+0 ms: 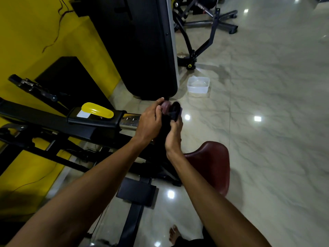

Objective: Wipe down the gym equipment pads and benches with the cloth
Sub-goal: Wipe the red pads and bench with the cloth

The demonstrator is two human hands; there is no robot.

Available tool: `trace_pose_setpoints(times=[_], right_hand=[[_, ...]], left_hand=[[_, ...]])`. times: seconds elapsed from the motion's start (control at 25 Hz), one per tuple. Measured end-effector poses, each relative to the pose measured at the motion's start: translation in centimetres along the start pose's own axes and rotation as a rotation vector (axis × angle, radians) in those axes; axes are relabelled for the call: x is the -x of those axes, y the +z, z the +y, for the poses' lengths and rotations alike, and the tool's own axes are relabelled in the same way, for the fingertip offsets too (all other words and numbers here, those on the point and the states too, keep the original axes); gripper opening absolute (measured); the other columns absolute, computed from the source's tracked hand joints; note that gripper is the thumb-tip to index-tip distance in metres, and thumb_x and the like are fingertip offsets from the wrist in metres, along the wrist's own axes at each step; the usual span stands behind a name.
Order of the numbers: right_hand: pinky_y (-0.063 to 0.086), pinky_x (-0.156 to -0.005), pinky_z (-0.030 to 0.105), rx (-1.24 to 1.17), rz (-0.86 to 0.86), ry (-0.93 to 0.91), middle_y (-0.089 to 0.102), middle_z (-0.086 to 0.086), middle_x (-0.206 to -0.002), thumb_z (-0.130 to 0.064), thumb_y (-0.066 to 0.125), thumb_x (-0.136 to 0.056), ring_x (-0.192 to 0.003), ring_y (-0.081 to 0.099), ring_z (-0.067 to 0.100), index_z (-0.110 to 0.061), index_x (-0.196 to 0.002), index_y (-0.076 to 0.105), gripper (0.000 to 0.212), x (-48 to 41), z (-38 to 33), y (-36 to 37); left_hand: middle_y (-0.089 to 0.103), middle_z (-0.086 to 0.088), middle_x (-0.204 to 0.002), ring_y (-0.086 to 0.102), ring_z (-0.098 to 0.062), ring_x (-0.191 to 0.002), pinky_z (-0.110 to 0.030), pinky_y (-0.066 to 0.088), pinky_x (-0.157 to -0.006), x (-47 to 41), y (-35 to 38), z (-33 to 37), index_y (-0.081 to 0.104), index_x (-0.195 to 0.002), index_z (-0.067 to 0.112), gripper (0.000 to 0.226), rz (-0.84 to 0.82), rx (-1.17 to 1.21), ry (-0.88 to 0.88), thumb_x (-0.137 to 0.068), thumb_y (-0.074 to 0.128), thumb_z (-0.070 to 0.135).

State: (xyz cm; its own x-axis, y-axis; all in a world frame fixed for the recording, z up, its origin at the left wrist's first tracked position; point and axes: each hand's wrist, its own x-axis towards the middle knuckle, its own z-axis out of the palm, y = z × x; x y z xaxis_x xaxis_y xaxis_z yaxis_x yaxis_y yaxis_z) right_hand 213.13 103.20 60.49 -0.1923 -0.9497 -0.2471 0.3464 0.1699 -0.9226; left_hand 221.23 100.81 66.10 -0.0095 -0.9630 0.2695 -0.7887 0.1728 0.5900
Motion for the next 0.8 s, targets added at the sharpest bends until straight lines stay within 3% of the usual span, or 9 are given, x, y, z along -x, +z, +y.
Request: trace_pose_setpoints(times=[0.08, 0.16, 0.32, 0.44, 0.52, 0.6, 0.64, 0.72, 0.8], right_hand=[[0.033, -0.115, 0.018, 0.054, -0.049, -0.147, 0.029, -0.004, -0.161, -0.038, 0.038, -0.1, -0.143, 0.036, 0.002, -0.024, -0.161, 0.022, 0.064, 3.0, 0.6, -0.5], [0.031, -0.118, 0.02, 0.175, -0.065, -0.188, 0.028, -0.001, -0.164, -0.054, 0.031, -0.099, -0.145, 0.034, 0.005, -0.018, -0.162, 0.02, 0.073, 2.8, 2.8, -1.4], [0.039, -0.118, 0.045, 0.034, -0.082, 0.25, 0.047, 0.008, -0.154, -0.069, 0.036, -0.084, -0.136, 0.05, 0.02, -0.022, -0.159, 0.031, 0.088, -1.7, 4.7, -2.9], [0.047, -0.111, 0.047, -0.008, -0.141, 0.201, 0.047, 0.007, -0.151, -0.032, 0.052, -0.087, -0.132, 0.053, 0.023, -0.025, -0.157, 0.027, 0.075, 0.8, 1.5, -2.6], [0.046, -0.112, 0.038, 0.116, -0.252, 0.059, 0.033, -0.003, -0.157, -0.016, 0.062, -0.078, -0.138, 0.045, 0.016, -0.032, -0.161, 0.013, 0.097, 2.5, 1.1, -2.8], [0.037, -0.116, 0.026, 0.222, -0.25, -0.073, 0.019, -0.009, -0.16, -0.006, 0.069, -0.08, -0.144, 0.031, 0.003, -0.025, -0.161, 0.003, 0.107, 3.1, 2.1, -2.2], [0.035, -0.114, 0.02, 0.282, -0.234, -0.164, 0.02, -0.009, -0.159, -0.001, 0.071, -0.085, -0.142, 0.03, -0.006, -0.02, -0.161, 0.001, 0.105, 2.9, 2.7, -2.2], [0.047, -0.1, 0.015, 0.321, -0.2, -0.232, 0.041, -0.018, -0.149, 0.004, 0.057, -0.1, -0.129, 0.045, -0.015, -0.023, -0.159, 0.012, 0.078, 2.8, 4.3, -2.1], [0.058, -0.087, 0.027, 0.299, -0.112, -0.181, 0.061, -0.014, -0.135, -0.002, 0.045, -0.108, -0.117, 0.064, 0.002, -0.034, -0.151, 0.029, 0.056, 2.4, 7.4, -2.5]], left_hand=[[0.062, -0.007, -0.138, 0.06, -0.021, -0.123, -0.041, 0.051, -0.101, 0.0, 0.1, -0.2, 0.048, -0.148, 0.021, 0.045, -0.004, 0.018, 0.0, -0.109, 0.028, 0.031], [0.063, -0.007, -0.137, 0.061, -0.021, -0.121, -0.04, 0.051, -0.1, 0.2, 0.1, 0.0, 0.049, -0.147, 0.021, 0.044, 0.019, 0.01, 0.003, -0.109, 0.029, 0.029], [0.063, -0.006, -0.137, 0.059, -0.021, -0.123, -0.039, 0.049, -0.103, 0.3, 0.1, 0.5, 0.051, -0.146, 0.019, 0.042, 0.049, 0.011, 0.005, -0.109, 0.031, 0.024], [0.063, -0.006, -0.136, 0.059, -0.021, -0.123, -0.042, 0.05, -0.101, 0.2, 0.2, 0.3, 0.052, -0.145, 0.018, 0.042, 0.052, 0.025, 0.013, -0.109, 0.032, 0.025], [0.062, -0.006, -0.138, 0.058, -0.021, -0.125, -0.041, 0.05, -0.102, 0.1, 0.1, 0.2, 0.052, -0.145, 0.017, 0.043, 0.05, 0.027, 0.022, -0.109, 0.031, 0.026], [0.062, -0.006, -0.139, 0.057, -0.02, -0.126, -0.041, 0.048, -0.103, 0.0, 0.1, 0.0, 0.053, -0.144, 0.016, 0.045, 0.044, 0.033, 0.034, -0.108, 0.03, 0.028], [0.061, -0.006, -0.139, 0.057, -0.02, -0.126, -0.041, 0.048, -0.104, 0.0, 0.2, -0.1, 0.053, -0.144, 0.016, 0.045, 0.042, 0.041, 0.036, -0.107, 0.03, 0.028], [0.06, -0.005, -0.14, 0.055, -0.018, -0.128, -0.042, 0.047, -0.107, 0.1, 0.4, -0.2, 0.052, -0.145, 0.017, 0.044, 0.043, 0.045, 0.024, -0.108, 0.031, 0.027], [0.059, -0.003, -0.141, 0.055, -0.016, -0.128, -0.041, 0.047, -0.107, 0.1, 0.4, -0.2, 0.052, -0.145, 0.019, 0.043, 0.045, 0.043, 0.005, -0.109, 0.032, 0.027]])
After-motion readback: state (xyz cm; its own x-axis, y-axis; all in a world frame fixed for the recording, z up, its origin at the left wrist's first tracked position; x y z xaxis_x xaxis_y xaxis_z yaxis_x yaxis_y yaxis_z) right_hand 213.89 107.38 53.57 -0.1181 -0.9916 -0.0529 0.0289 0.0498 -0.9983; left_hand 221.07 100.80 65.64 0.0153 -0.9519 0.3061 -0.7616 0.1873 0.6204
